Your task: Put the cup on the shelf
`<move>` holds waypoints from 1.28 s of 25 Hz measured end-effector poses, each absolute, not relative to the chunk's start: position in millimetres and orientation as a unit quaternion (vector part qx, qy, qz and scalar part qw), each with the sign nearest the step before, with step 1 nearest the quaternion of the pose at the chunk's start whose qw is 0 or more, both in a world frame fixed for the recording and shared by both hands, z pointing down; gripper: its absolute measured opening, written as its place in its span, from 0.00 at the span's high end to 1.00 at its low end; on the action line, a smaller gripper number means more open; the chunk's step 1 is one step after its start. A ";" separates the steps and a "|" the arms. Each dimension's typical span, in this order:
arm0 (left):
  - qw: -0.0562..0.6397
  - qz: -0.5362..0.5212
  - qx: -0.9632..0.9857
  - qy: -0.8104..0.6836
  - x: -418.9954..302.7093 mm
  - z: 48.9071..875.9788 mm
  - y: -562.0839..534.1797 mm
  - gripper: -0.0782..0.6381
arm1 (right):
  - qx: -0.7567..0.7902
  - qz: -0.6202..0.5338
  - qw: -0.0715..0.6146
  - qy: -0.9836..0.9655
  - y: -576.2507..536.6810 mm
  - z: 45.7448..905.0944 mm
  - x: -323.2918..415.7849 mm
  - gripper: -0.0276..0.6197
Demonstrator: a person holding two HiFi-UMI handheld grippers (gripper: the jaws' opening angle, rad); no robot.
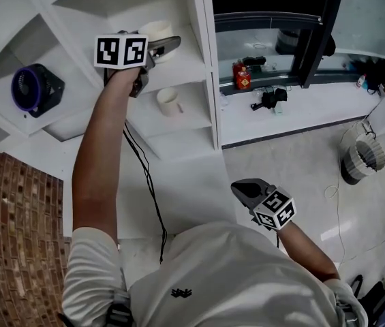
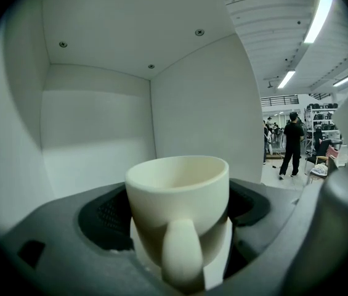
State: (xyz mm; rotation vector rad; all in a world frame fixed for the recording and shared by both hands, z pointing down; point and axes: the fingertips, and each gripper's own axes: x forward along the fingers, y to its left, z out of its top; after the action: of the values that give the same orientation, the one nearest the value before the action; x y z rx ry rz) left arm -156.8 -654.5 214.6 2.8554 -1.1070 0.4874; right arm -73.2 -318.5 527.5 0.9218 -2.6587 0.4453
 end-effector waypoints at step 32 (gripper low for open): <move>0.002 0.146 0.896 -0.420 -178.1 211.4 -634.4 0.20 | 0.292 0.159 0.148 -0.932 -298.0 529.8 -67.4 0.94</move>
State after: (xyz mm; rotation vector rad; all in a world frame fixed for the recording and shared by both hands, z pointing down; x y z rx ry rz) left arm -178.1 -634.4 211.4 2.8099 -1.3163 0.4593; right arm -67.4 -298.0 529.8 0.8399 -2.6794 0.4561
